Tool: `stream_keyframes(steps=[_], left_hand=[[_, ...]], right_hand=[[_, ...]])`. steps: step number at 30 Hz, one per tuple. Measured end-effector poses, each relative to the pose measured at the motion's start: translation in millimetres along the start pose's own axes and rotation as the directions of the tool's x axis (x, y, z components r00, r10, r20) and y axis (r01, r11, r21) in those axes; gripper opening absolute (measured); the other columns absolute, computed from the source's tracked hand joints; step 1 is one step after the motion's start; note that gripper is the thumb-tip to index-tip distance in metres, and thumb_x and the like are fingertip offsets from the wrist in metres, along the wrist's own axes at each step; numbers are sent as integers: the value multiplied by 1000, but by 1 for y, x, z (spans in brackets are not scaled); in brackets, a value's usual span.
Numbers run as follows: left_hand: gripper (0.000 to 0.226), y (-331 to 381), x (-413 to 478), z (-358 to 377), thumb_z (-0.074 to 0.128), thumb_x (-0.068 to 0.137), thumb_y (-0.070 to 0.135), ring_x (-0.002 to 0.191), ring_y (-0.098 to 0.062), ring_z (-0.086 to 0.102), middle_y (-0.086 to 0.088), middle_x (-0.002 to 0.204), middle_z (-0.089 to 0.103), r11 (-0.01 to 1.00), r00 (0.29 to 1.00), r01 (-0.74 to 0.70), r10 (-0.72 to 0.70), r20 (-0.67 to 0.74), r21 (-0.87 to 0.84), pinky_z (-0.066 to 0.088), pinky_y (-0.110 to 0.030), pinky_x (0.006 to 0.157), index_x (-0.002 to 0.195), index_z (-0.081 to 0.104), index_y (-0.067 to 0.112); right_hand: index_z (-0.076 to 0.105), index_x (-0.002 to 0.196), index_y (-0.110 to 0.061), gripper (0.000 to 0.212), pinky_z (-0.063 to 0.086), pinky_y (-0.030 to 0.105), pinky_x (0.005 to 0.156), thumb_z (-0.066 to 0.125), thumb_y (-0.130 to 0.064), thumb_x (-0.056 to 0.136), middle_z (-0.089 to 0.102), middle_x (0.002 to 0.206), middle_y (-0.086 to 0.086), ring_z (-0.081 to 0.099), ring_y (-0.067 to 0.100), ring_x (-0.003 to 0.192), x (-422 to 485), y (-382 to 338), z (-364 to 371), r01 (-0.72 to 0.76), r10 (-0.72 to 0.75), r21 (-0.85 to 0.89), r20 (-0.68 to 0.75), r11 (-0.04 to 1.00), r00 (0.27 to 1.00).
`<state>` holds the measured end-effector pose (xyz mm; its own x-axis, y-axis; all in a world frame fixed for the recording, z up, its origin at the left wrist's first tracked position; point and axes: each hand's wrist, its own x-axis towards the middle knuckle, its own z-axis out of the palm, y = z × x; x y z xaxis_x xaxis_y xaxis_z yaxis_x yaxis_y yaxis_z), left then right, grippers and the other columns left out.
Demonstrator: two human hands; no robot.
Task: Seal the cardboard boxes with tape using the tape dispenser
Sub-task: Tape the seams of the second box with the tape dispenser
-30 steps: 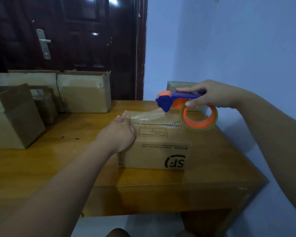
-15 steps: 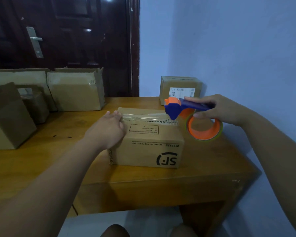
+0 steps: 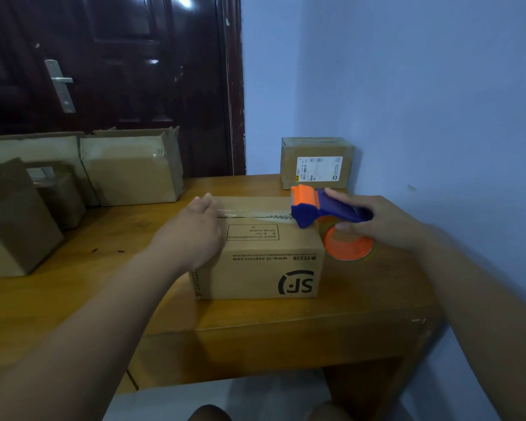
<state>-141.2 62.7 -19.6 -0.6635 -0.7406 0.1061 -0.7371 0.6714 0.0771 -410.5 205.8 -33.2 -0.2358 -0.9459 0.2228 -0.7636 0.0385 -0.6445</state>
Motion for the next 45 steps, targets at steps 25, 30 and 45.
stream_keyframes(steps=[25, 30, 45], left_hand=[[89, 8, 4, 15, -1, 75, 68, 146, -17, 6, -3, 159, 6, 975, 973, -221, 219, 77, 18, 11, -32, 116, 152, 8, 22], [93, 12, 1, 14, 0, 73, 69, 146, -17, 9, -3, 159, 5, 984, 982, -178, 176, 74, 24, 17, -33, 114, 152, -1, 20], [84, -58, -2, 25, -5, 90, 63, 126, -23, 48, -6, 144, 45, 986, 965, 82, -43, -258, 144, 49, -36, 84, 141, 42, 15]], right_hand=[[51, 122, -40, 64, 42, 4, 79, 69, 4, 79, 56, 116, -26, 55, -20, 96, 21, 5, -17, 23, -21, 236, -11, 971, 1000], [46, 122, -50, 59, 40, 2, 77, 69, -12, 82, 51, 118, -30, 52, -22, 95, 6, 18, 6, -32, 39, 200, -33, 979, 999], [32, 128, -59, 62, 44, 38, 103, 66, -26, 88, 47, 141, -8, 51, 9, 119, 36, -14, 86, -1, 35, 321, -99, 947, 994]])
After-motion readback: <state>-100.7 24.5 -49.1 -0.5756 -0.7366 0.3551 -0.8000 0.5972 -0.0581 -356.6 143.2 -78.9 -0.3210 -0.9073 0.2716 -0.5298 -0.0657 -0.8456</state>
